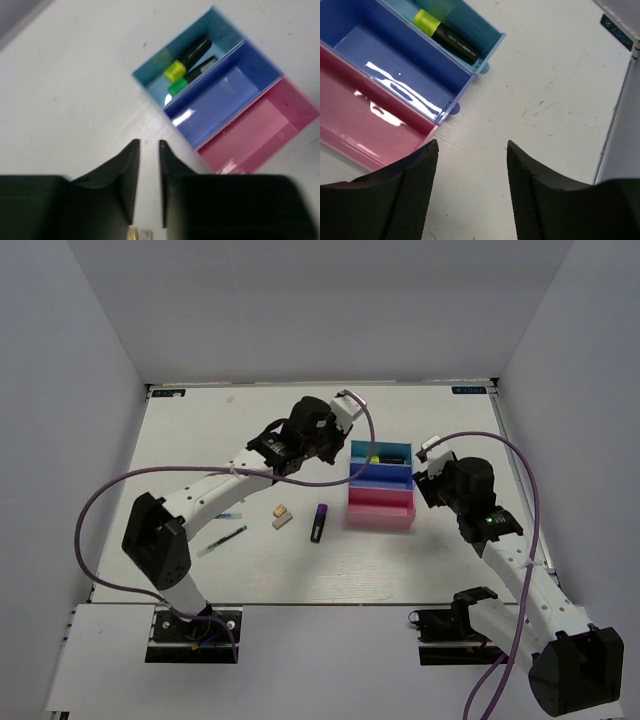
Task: Sort the stationery into containers
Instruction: Pick up the stationery from the center of the board.
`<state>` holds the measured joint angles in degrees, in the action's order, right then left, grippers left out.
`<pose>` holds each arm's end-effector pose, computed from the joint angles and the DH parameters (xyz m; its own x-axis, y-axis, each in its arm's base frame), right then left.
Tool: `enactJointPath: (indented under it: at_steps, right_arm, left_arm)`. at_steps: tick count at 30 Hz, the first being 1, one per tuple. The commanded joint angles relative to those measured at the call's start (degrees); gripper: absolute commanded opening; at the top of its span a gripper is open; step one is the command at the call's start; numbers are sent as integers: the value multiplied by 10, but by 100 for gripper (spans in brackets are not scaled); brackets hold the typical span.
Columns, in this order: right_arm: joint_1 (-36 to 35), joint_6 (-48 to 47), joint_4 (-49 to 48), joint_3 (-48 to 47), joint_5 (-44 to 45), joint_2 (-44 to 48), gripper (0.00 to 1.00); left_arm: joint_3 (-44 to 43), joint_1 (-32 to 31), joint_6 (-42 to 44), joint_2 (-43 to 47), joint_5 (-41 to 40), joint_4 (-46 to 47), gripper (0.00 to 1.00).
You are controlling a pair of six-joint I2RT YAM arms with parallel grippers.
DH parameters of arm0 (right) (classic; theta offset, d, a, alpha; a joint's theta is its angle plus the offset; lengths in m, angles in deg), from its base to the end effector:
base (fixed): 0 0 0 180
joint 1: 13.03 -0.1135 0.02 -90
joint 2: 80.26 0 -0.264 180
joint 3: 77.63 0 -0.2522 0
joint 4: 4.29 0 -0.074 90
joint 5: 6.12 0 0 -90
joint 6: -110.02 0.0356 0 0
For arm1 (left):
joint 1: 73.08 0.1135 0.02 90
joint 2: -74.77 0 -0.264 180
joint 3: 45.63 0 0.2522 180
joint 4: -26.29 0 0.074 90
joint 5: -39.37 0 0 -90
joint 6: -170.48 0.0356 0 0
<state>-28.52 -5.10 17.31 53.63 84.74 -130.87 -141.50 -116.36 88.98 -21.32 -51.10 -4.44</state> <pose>0.1978 0.0543 0.2657 -0.2398 -0.5069 -0.8280 -0.3927 0.8306 -0.3948 0.2872 -0.2700 0.3187 -0.2697 0.4570 -0.8476 0.7283 0.6726 0.1309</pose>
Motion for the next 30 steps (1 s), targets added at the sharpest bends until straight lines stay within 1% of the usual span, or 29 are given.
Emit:
enactJointPath:
  at_steps: [1,2,3,4,6,7,9,13,18,21,25,30]
  right_arm:
    - [-2,17,22,-20,-37,-8,61]
    - [0,20,22,-19,-39,-6,58]
    - [0,27,24,-21,-43,-8,42]
    - [0,31,24,-21,-43,-5,36]
    - [1,37,23,-20,-42,-6,28]
    - [3,37,20,-19,-41,-5,28]
    - [1,39,19,-17,-39,-7,27]
    - [10,41,22,-16,-39,-9,28]
    - [12,39,18,-14,-41,-15,30]
    - [12,37,17,-15,-40,-13,31]
    - [13,34,16,-13,-39,-13,32]
    - [13,32,17,-12,-39,-14,34]
  left_arm:
    - [24,2,-162,6,-116,-195,37]
    - [40,1,-181,18,-117,-192,42]
    - [84,0,-218,29,-120,-190,48]
    - [97,-7,-249,35,-125,-181,50]
    - [130,-15,-282,38,-137,-177,50]
    - [137,-17,-298,37,-146,-164,50]
    - [164,-21,-312,30,-139,-141,50]
    - [173,-23,-331,9,-125,-105,50]
    - [192,-28,-352,-15,-95,-69,52]
    - [198,-29,-358,-26,-86,-60,52]
    - [201,-29,-371,-46,-68,-45,57]
    - [194,-34,-378,-65,-58,-34,58]
